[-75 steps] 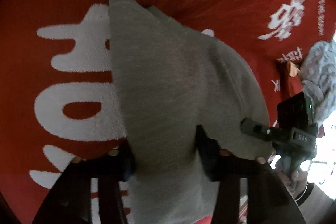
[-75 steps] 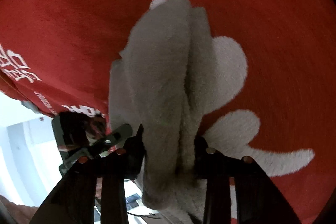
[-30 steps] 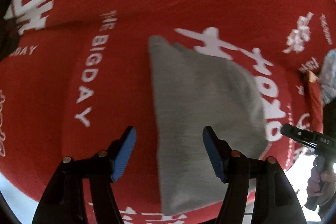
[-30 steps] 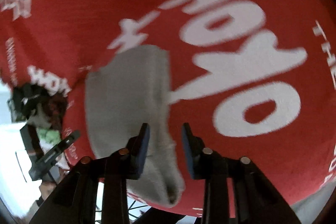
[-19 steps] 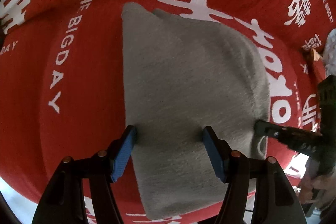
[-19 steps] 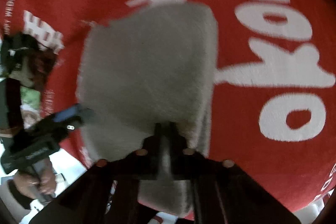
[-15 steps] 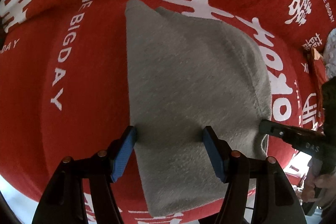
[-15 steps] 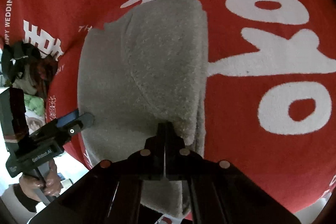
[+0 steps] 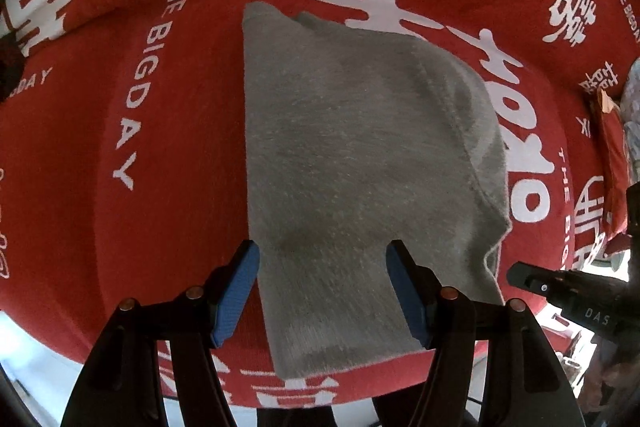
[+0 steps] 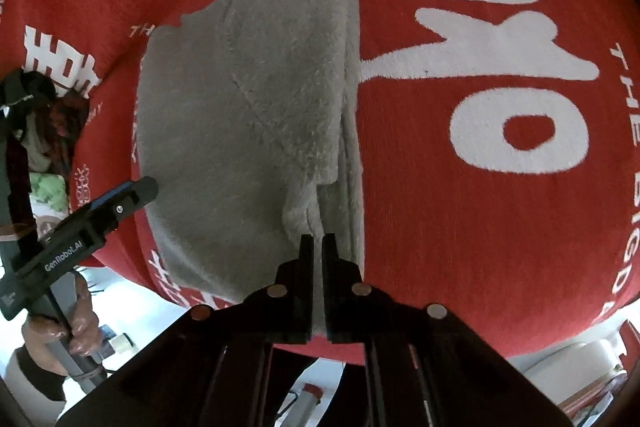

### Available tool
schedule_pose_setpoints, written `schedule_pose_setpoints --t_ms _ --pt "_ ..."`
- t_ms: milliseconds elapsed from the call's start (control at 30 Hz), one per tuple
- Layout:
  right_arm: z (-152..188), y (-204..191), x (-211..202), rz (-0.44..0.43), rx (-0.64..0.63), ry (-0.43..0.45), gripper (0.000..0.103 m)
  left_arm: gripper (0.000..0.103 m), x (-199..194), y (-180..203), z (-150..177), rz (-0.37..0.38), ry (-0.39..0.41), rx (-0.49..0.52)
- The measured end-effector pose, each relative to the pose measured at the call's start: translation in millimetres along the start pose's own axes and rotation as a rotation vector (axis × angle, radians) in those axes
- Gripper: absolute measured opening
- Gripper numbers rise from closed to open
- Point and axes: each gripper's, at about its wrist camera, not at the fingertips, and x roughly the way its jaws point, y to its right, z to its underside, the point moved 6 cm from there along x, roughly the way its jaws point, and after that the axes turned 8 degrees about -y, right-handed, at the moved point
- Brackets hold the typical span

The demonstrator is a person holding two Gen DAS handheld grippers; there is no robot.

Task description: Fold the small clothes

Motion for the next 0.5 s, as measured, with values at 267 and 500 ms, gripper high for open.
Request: schedule_pose_setpoints --t_ms 267,500 --pt "8.1 -13.9 -25.1 0.012 0.021 0.011 0.006 0.067 -34.0 8.1 9.7 -0.013 -0.007 0.038" --pt "19.1 -25.4 -45.2 0.016 0.026 0.039 0.006 0.067 -61.8 8.5 22.4 -0.023 -0.001 0.043"
